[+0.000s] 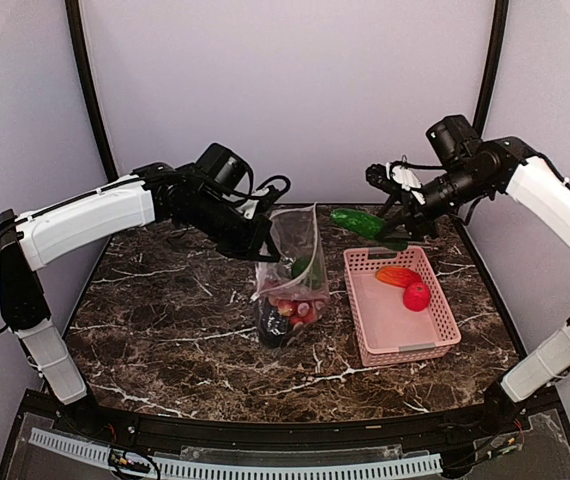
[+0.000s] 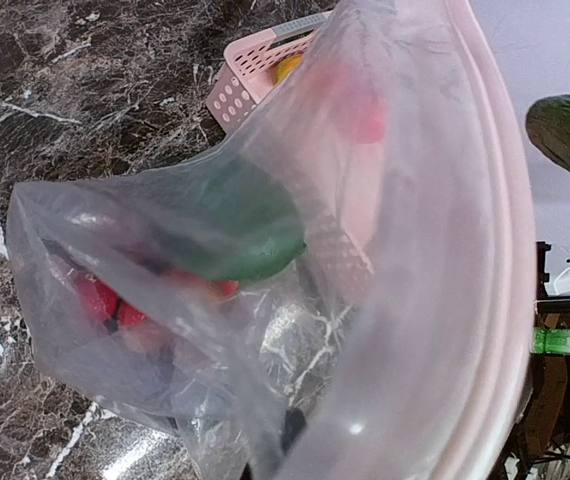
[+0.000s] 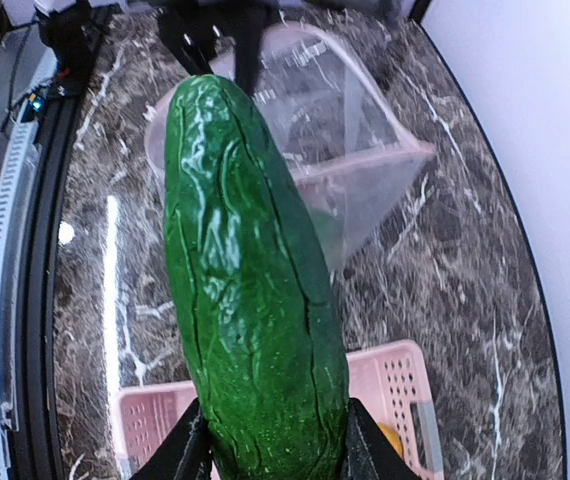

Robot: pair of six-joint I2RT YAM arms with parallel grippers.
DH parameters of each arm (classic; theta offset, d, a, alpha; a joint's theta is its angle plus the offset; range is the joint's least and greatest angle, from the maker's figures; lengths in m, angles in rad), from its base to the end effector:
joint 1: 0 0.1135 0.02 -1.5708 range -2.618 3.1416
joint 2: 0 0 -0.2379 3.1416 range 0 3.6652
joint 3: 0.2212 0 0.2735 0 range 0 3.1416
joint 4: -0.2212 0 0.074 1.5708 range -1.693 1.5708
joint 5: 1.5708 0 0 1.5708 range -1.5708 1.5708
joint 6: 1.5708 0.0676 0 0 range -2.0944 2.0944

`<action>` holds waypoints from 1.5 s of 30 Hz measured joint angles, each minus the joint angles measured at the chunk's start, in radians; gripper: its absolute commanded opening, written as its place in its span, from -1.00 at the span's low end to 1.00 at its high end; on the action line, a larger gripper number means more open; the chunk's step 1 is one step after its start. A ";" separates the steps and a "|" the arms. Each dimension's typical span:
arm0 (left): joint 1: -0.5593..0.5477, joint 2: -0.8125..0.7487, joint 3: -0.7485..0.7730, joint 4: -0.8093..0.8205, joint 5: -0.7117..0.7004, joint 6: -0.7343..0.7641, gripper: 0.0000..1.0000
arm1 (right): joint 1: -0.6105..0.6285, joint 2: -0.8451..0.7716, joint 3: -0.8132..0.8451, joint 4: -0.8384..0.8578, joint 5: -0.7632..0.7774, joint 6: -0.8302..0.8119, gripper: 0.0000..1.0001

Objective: Place the food in the zip-top bag and seal the zipper
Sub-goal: Place the fake vegetable in the zipper food storage bag.

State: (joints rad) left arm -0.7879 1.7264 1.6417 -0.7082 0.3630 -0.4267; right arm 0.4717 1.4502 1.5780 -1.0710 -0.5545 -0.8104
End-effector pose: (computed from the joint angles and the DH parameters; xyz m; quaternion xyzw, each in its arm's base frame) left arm 0.2821 -0.3176 0.2880 0.2308 0.8830 -0.3500 0.2110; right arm 0.2739 0.1797 0.3368 -0.6148 0.6827 0.2066 0.3365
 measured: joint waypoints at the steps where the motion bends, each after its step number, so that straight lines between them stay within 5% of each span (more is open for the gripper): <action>1: 0.000 0.002 0.005 0.000 0.000 -0.002 -0.99 | 0.017 0.005 0.032 0.000 -0.024 0.008 -0.36; 17: 0.000 0.010 0.078 -0.023 -0.003 -0.003 -0.99 | 0.134 0.140 0.247 0.270 -0.377 0.320 -0.31; 29: 0.001 0.009 0.076 0.010 0.025 -0.044 -0.99 | 0.137 0.221 0.104 0.763 -0.525 0.711 -0.22; 45: 0.011 -0.044 0.008 0.074 0.024 -0.091 -0.98 | 0.137 0.272 -0.040 1.015 -0.521 0.831 0.06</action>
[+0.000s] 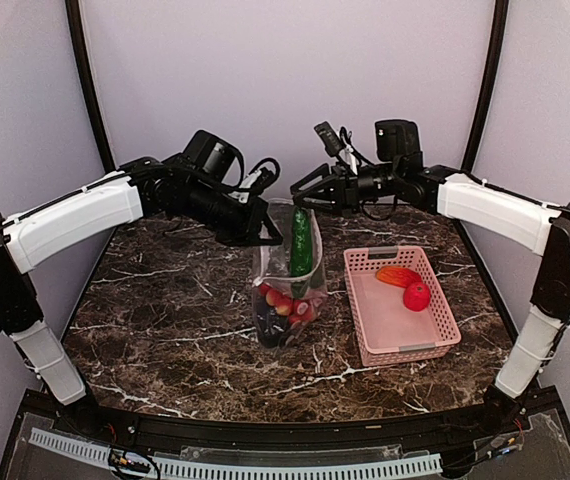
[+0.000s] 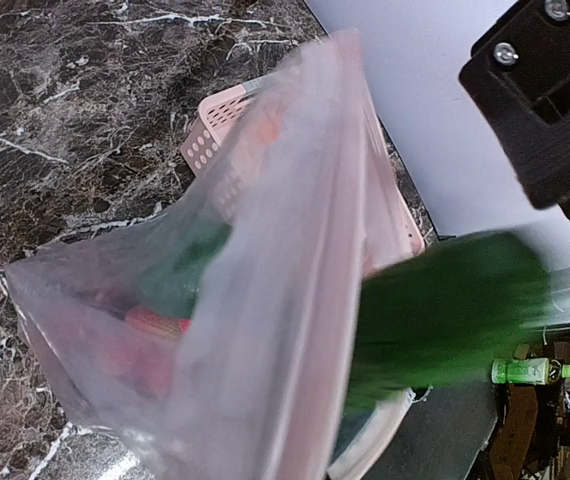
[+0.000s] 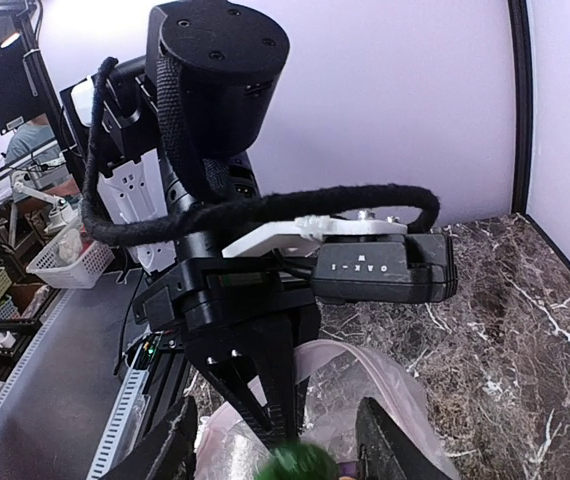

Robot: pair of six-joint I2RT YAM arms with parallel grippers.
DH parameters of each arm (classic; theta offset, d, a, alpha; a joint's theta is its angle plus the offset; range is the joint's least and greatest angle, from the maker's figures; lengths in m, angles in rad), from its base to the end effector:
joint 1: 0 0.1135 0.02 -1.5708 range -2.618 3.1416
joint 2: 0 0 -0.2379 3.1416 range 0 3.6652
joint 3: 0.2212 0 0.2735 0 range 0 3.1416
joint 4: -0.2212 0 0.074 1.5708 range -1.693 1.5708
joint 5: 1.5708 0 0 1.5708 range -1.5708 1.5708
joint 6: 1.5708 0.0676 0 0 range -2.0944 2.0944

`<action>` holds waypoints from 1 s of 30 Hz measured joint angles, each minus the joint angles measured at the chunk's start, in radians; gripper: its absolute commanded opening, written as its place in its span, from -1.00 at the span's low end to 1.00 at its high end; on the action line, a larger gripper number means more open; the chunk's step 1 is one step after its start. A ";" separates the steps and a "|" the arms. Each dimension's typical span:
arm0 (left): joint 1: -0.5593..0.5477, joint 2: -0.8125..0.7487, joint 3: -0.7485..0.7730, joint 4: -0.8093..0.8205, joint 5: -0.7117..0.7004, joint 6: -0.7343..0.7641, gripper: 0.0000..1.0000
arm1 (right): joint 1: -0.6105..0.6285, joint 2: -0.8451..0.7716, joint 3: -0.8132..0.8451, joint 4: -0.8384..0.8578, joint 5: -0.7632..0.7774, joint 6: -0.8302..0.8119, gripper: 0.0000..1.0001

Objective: Place the food in the zip-top bag and seal the zipper
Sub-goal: Place the fake vegetable in the zipper food storage bag.

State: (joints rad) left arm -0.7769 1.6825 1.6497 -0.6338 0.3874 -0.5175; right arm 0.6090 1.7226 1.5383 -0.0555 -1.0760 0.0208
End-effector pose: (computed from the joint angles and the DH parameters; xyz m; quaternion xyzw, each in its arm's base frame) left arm 0.2834 -0.3144 0.3167 0.1976 0.8644 -0.3966 0.2376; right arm 0.3206 0.2961 0.3336 -0.4986 0.5548 0.5475 0.3793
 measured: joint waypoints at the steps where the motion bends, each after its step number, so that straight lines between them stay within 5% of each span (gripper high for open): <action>1: 0.000 -0.002 -0.003 0.005 0.000 -0.001 -0.99 | 0.000 0.003 -0.003 0.007 0.000 0.003 0.07; 16: 0.001 -0.017 -0.019 0.021 0.003 -0.019 -0.99 | -0.003 0.011 0.070 -0.080 0.033 -0.027 0.29; 23: 0.016 -0.013 0.256 -0.153 0.015 -0.018 -0.99 | -0.078 -0.088 0.214 -0.269 0.013 -0.126 0.41; 30: 0.019 0.059 0.285 -0.412 0.067 0.018 -0.99 | -0.102 -0.252 0.170 -0.546 0.109 -0.383 0.41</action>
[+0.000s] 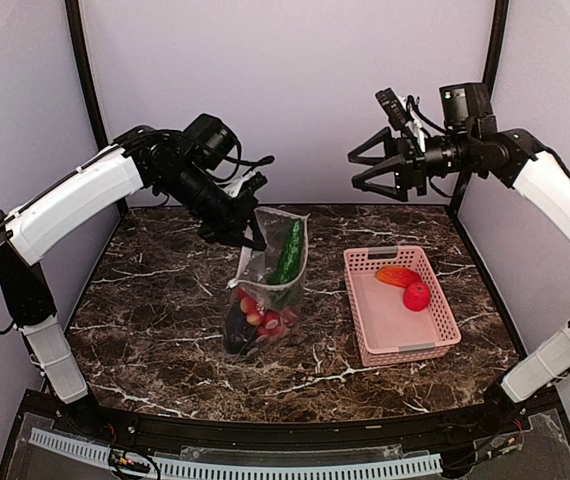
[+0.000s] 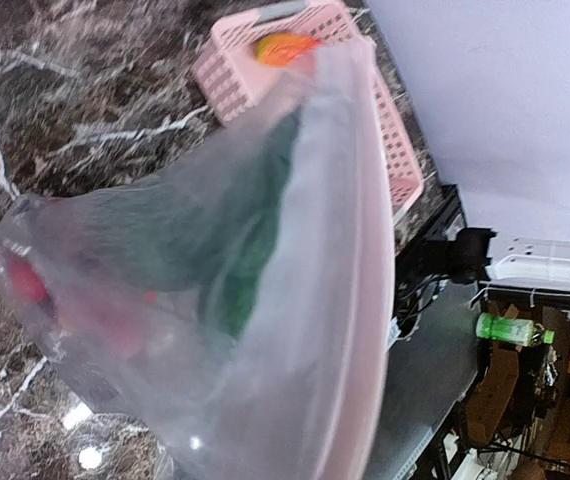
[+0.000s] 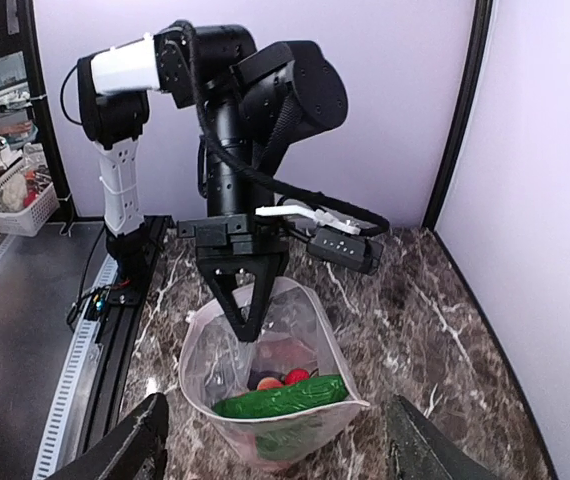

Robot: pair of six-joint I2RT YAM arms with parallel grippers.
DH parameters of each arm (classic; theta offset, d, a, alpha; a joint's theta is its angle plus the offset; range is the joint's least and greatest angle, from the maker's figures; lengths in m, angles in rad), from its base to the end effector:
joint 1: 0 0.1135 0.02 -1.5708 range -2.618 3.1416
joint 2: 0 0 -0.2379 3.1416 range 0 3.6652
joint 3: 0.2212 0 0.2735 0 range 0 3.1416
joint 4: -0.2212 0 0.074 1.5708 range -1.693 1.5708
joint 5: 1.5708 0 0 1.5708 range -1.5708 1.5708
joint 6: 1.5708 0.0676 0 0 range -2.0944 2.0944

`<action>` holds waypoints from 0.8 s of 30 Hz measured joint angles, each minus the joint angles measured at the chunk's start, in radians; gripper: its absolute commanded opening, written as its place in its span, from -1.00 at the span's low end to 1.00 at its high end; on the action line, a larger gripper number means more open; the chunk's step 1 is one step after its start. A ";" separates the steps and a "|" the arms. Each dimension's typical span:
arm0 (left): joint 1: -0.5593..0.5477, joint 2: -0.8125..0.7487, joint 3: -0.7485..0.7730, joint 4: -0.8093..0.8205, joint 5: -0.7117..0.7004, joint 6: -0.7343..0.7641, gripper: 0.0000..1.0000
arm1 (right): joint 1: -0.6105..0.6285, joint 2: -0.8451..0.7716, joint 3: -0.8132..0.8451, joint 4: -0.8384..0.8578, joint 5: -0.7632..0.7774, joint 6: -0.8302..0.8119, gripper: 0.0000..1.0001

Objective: Place the food in the zip-top bag and seal the zipper
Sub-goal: Place the fake vegetable in the zipper food storage bag, then adjust the zipper food storage bag at the center of the board.

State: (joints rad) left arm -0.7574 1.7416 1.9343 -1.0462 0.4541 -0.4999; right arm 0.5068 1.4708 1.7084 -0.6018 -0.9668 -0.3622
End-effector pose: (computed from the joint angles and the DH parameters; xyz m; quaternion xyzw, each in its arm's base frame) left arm 0.2699 -0.2960 0.3564 0.1955 0.8946 -0.3716 0.1527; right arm 0.2759 0.2168 0.4313 -0.5461 0.5504 0.4180 0.4734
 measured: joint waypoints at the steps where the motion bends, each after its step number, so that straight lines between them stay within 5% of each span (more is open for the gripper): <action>1: 0.000 0.018 0.000 -0.032 -0.006 0.008 -0.99 | 0.002 -0.023 -0.031 -0.039 0.019 -0.032 0.40; 7: 0.000 0.049 0.019 -0.095 -0.002 0.029 -0.99 | 0.101 -0.044 -0.105 -0.186 0.151 -0.229 0.10; 13: 0.000 0.065 0.049 -0.091 0.007 0.033 -0.97 | 0.354 0.032 -0.076 -0.294 0.377 -0.436 0.09; 20: 0.000 0.078 0.049 -0.068 0.011 0.039 -0.86 | 0.493 0.142 -0.010 -0.323 0.603 -0.573 0.09; 24: 0.000 0.078 0.049 -0.068 0.007 0.048 -0.81 | 0.526 0.206 -0.009 -0.320 0.709 -0.600 -0.14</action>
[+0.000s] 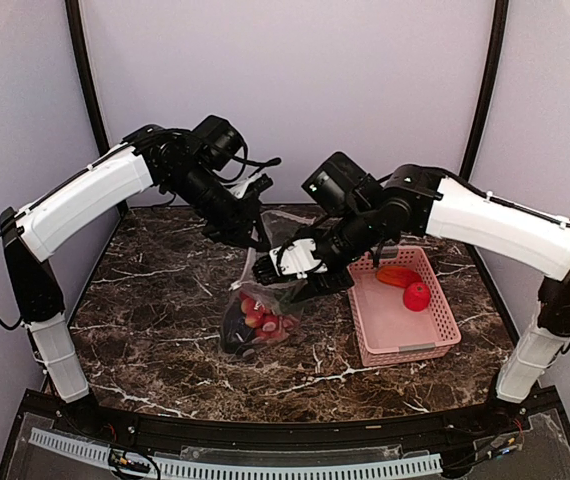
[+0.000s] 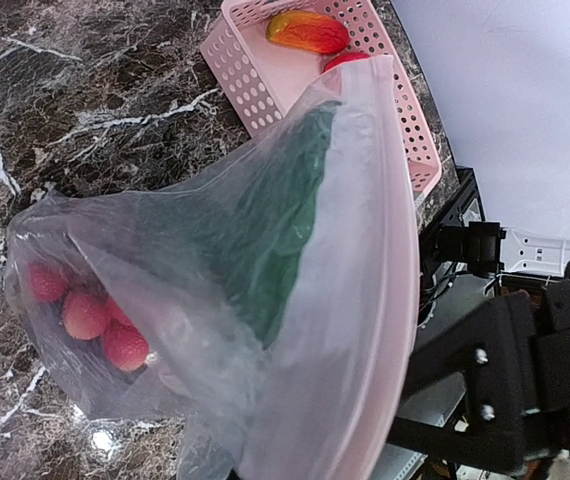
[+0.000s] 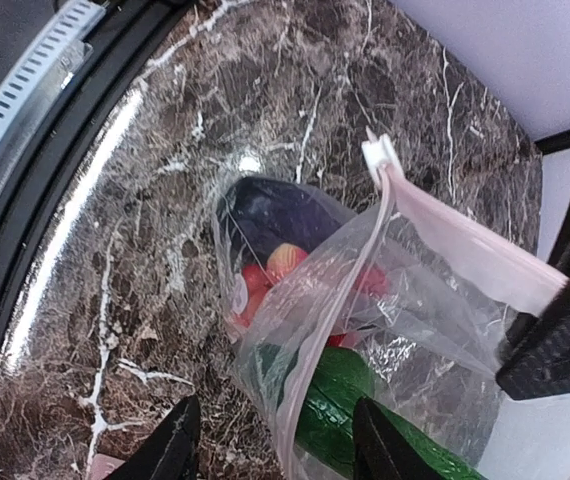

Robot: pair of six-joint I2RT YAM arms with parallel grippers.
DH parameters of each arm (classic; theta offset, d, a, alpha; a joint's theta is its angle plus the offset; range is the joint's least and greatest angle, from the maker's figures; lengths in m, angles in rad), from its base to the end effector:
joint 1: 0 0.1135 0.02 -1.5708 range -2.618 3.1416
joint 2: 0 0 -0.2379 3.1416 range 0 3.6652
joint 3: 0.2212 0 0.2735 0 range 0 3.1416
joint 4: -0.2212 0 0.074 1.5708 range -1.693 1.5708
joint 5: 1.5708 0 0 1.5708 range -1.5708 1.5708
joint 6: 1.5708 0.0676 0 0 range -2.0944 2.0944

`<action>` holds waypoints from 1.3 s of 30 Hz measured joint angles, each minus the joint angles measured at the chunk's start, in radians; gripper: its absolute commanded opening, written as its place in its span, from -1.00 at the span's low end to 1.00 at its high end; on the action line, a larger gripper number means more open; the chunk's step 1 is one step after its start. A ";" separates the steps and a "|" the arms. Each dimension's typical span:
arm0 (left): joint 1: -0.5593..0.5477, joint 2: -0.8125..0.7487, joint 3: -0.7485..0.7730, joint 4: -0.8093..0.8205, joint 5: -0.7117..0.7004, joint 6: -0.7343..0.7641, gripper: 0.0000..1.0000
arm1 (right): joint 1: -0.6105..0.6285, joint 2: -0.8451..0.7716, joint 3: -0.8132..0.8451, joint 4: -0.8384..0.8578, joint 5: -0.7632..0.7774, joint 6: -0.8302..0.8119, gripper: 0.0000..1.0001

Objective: Place the food in the zip-top bag and seal the zipper
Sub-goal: Adjust the zipper food storage bag at the center of the board.

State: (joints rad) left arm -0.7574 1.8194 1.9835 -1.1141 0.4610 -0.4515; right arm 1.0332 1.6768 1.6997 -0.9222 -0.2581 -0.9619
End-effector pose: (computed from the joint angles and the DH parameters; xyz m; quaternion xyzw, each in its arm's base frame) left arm 0.2774 -0.3037 0.3374 0.2102 0.9056 -0.3480 0.1210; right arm 0.1886 0.3501 0.3071 -0.8096 0.4722 0.1331 0.3222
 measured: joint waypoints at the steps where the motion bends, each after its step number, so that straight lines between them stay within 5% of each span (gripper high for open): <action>1: 0.000 0.000 0.000 0.000 -0.002 0.003 -0.78 | 0.003 0.016 0.000 0.000 0.025 -0.004 -0.27; 5: 0.000 0.000 0.000 0.002 -0.021 0.018 -0.63 | 0.006 0.061 0.000 0.000 0.106 -0.005 -0.99; 15: -0.011 -0.009 -0.012 0.039 -0.141 0.048 -0.98 | 0.007 0.042 0.059 0.010 0.148 -0.007 -1.00; 26: -0.040 -0.041 0.047 0.032 -0.287 0.068 -0.99 | 0.007 0.040 0.098 0.003 0.136 0.010 -1.00; 33: -0.091 -0.005 0.156 0.042 -0.283 0.094 -0.99 | 0.007 0.057 0.299 -0.046 0.077 0.037 -0.95; 39: -0.116 0.020 0.221 0.042 -0.294 0.116 -0.99 | 0.007 0.058 0.222 -0.046 0.079 0.055 -0.93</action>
State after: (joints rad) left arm -0.8730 1.8393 2.2044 -1.0721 0.1673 -0.3355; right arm 1.0401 1.7348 1.9213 -0.9680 -0.1791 -0.9066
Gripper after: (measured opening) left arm 0.011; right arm 0.026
